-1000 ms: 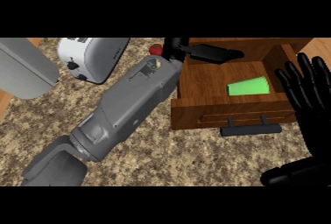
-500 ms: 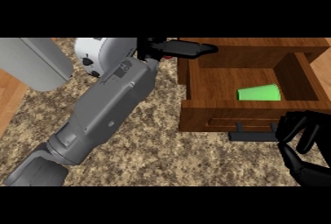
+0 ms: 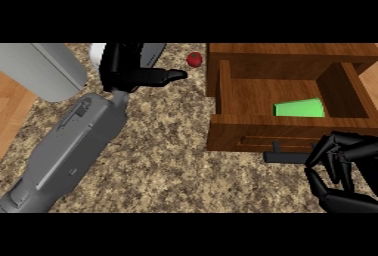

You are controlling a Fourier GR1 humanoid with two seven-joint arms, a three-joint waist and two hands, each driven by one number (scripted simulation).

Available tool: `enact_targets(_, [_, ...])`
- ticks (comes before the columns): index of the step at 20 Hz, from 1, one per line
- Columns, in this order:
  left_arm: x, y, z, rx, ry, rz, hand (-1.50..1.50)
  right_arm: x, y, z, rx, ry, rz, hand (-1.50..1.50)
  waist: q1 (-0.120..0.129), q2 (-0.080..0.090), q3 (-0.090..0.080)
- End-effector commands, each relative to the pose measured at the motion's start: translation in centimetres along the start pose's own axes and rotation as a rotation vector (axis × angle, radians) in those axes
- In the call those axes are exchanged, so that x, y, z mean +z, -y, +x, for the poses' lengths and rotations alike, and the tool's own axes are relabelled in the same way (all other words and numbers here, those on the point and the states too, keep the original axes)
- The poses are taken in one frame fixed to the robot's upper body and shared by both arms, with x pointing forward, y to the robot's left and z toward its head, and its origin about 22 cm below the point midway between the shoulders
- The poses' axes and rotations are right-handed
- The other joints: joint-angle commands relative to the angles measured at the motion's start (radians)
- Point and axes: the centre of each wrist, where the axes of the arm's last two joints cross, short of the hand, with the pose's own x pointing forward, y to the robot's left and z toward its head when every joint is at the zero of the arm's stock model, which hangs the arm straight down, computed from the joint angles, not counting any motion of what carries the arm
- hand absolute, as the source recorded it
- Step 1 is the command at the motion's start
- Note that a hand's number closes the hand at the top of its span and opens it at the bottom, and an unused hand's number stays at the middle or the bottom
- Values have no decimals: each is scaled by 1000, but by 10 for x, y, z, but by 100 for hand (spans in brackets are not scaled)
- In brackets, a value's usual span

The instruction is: Pick up the cup, place it into the drawer and close the drawer

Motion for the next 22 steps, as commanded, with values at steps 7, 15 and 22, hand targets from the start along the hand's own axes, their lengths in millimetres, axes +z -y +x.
enact_targets(7, [73, -85, 18, 23, -18, 18, -150, -8, -19, -25, 252, -75, 98, 150, 1, 5, 0])
enact_targets(15, [110, -129, 24, 20, -21, 49, -150, -35, -37, -64, 581, -116, 231, 150, 2, 10, 1])
enact_targets(22, [136, -160, 33, 30, -29, 48, -150, -63, -65, -110, 612, -190, 260, -150, -12, 11, 0])
